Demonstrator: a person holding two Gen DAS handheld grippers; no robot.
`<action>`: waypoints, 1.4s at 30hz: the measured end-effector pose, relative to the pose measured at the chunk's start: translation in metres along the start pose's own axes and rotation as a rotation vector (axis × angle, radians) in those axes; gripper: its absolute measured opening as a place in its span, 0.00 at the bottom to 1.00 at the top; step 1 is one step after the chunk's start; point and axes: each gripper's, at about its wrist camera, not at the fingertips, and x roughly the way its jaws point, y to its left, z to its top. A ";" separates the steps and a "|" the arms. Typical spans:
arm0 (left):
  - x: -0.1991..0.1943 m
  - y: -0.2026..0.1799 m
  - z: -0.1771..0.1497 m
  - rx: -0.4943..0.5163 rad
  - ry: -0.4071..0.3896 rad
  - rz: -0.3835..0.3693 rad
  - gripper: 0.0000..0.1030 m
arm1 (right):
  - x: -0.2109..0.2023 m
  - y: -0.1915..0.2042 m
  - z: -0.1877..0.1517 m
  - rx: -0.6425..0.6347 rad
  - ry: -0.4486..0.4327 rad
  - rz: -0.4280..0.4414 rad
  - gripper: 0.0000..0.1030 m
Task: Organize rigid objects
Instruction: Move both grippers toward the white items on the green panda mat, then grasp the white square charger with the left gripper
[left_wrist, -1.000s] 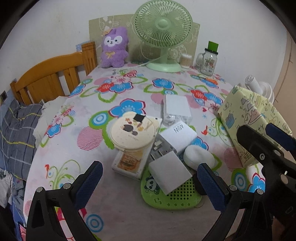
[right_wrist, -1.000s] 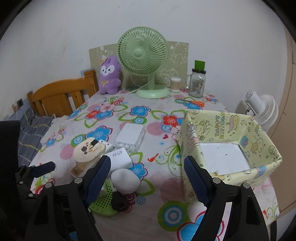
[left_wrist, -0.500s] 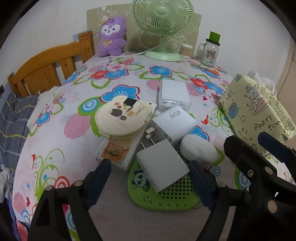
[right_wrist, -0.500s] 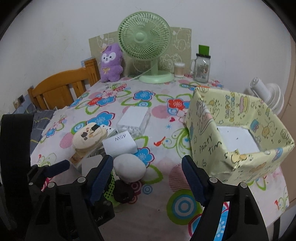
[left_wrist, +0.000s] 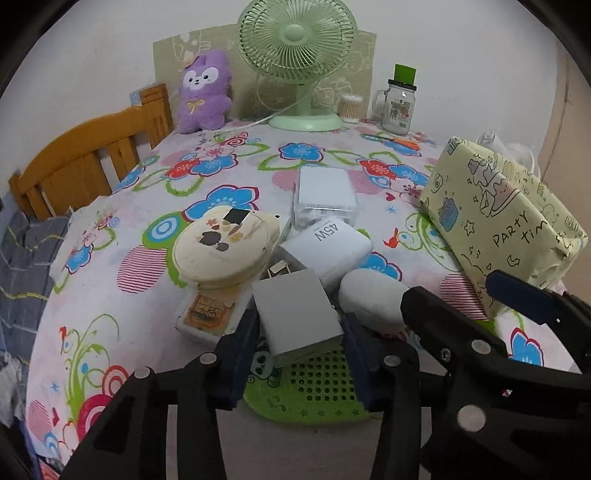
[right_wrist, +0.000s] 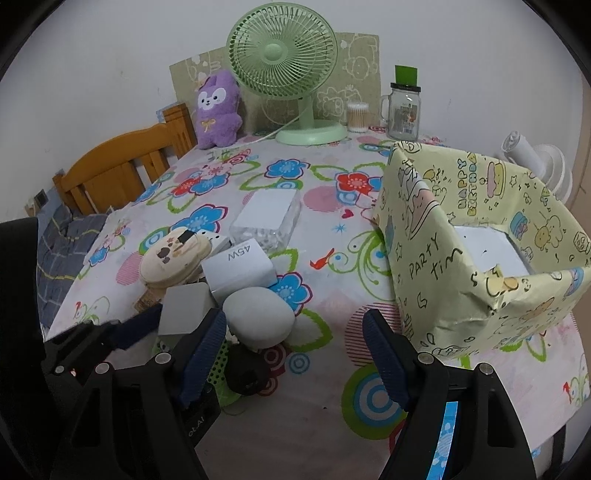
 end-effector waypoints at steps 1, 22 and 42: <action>0.000 0.001 0.000 0.004 -0.003 -0.006 0.45 | 0.000 0.001 0.000 0.000 0.003 0.003 0.77; -0.009 0.014 -0.021 0.013 0.024 -0.021 0.39 | 0.020 0.015 -0.014 0.048 0.085 -0.015 0.75; 0.008 0.001 -0.002 0.049 0.016 -0.024 0.49 | 0.025 0.001 -0.003 0.119 0.130 -0.016 0.53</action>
